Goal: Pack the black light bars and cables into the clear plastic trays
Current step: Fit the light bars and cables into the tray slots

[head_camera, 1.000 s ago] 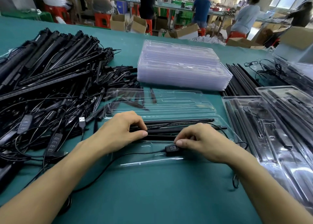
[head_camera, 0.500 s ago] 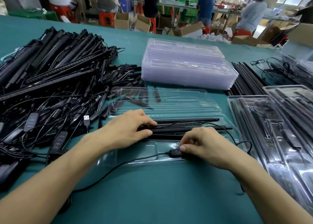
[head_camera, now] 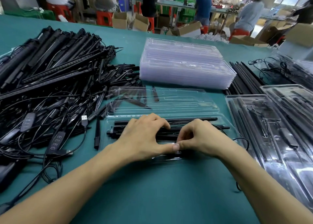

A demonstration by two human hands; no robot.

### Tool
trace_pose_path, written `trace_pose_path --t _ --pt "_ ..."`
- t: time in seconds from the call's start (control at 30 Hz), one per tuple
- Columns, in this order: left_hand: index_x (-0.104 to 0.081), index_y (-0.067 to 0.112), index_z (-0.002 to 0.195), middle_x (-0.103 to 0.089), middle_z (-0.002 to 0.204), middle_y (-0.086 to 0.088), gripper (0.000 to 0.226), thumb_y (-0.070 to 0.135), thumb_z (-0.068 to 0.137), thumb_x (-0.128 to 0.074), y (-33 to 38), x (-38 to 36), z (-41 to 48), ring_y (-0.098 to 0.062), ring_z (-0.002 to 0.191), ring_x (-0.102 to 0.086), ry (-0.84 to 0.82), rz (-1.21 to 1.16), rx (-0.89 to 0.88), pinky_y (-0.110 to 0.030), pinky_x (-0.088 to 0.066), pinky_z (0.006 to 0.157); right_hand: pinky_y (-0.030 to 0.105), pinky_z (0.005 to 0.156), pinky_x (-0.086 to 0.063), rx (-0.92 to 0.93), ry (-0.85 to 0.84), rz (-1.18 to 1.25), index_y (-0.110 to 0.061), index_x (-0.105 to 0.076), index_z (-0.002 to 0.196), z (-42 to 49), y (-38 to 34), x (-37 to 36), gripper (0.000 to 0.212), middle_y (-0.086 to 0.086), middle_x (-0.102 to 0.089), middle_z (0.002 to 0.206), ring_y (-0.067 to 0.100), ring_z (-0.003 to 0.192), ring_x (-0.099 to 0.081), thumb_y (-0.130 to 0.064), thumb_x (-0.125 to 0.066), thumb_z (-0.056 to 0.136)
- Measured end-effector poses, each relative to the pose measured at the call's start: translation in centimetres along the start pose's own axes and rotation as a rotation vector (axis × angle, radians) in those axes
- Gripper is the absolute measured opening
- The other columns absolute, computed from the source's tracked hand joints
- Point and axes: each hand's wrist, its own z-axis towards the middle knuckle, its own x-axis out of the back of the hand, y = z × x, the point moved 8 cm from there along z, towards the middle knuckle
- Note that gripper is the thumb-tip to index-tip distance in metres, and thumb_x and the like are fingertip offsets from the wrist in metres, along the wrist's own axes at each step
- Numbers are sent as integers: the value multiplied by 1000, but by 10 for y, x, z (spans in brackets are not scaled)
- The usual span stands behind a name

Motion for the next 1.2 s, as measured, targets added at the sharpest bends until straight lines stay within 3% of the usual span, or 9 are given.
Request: trace_pose_path --t 0.2,0.33,0.47,0.63,0.8,0.87,0.97,1.07,1.2 --pt "-56 43 117 -53 122 21 68 83 62 -61 -3 0 0 -7 117 -47 56 -62 42 -34 -35 100 19 63 -46 64 -11 -36 -32 -75 76 -14 8 5 8 -10 -71 72 1 71 -61 -32 -82 74" --pt "-56 37 126 -55 124 18 71 79 69 -62 1 -1 -5 -8 119 -45 72 -40 9 -31 -35 103 11 58 -40 21 -17 -67 -30 -74 68 -18 23 10 11 -14 -70 65 -5 65 -59 -28 -84 72" --pt "-56 31 130 -55 128 15 72 70 72 -70 2 -2 -8 -5 120 -45 72 -122 -1 -21 -34 103 12 61 -43 49 -40 -15 -27 -75 74 -21 25 8 8 -13 -71 70 -1 67 -62 -23 -82 75" --pt "-58 25 132 -55 134 11 73 65 73 -74 7 -3 -3 -6 126 -44 57 -148 -1 -19 -32 108 20 68 -49 97 -39 -69 -29 -76 87 -22 17 9 7 -11 -72 76 2 73 -63 -30 -77 80" --pt "-59 24 132 -55 135 9 72 62 73 -75 6 -2 -2 -6 128 -44 52 -167 8 -21 -32 109 21 67 -49 101 -33 -99 -27 -77 82 -19 15 6 9 -10 -71 74 1 72 -62 -36 -78 80" --pt "-60 22 131 -56 134 8 71 61 74 -76 7 -1 -3 -7 128 -45 67 -174 4 -22 -33 109 22 67 -49 135 47 -89 -28 -77 85 -18 12 12 10 -11 -71 75 0 73 -62 -36 -77 80" --pt "-63 21 127 -60 127 7 69 62 72 -76 4 0 -2 -8 122 -50 83 -185 12 -25 -37 107 30 84 -47 179 311 -170 -32 -70 107 -14 5 27 19 -14 -65 97 6 93 -58 -36 -67 88" --pt "-66 21 119 -64 115 6 61 61 74 -74 -2 3 0 -10 110 -55 83 -153 32 -28 -43 100 29 96 -35 175 230 -346 -36 -55 133 0 3 13 43 -13 -55 125 15 112 -46 -46 -59 92" --pt "-70 18 113 -67 111 5 35 44 91 -65 -9 9 -3 -11 108 -57 116 -194 23 -29 -42 99 30 98 -33 141 140 -283 -40 -55 133 9 9 7 43 -11 -56 130 17 111 -43 -49 -60 91"
